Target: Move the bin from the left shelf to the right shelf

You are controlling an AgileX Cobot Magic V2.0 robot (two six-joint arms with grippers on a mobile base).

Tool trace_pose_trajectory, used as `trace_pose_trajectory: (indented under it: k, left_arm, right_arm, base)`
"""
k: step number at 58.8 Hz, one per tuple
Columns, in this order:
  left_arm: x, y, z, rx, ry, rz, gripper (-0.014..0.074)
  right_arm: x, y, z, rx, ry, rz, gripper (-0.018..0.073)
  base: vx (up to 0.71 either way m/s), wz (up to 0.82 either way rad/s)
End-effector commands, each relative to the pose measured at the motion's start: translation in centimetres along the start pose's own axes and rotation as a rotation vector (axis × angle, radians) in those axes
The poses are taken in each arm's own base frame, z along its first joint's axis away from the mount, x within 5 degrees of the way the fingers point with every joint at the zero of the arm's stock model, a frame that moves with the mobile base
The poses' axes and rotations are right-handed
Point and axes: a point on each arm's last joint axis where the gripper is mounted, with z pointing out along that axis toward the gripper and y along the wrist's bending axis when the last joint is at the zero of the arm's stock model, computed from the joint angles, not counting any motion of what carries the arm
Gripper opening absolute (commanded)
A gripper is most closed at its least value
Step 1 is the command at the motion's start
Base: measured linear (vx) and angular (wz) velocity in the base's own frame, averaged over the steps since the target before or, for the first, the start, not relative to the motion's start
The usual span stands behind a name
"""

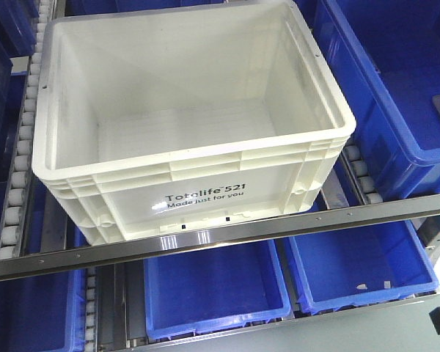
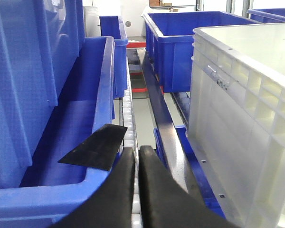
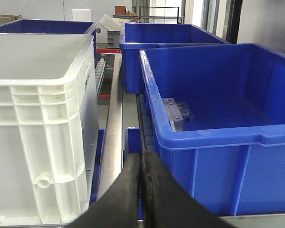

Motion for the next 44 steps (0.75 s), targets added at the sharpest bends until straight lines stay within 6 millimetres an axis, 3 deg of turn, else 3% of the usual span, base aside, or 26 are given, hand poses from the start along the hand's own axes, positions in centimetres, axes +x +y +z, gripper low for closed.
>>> trace_pose_trajectory:
  k: [1,44]
  left_arm:
    - [-1.34,-0.03,-0.22,0.008,-0.101,-0.019,-0.0001]
    - [-1.34,-0.03,-0.22,0.008,-0.101,-0.019,-0.0001]
  right_arm:
    - [-0.20,0.11,-0.05,-0.010,-0.076,-0.012,-0.0008]
    - [-0.17,0.11,-0.05,-0.010,-0.072,-0.012,-0.0008]
  base:
    - [0.00,0.00]
    - [0.00,0.00]
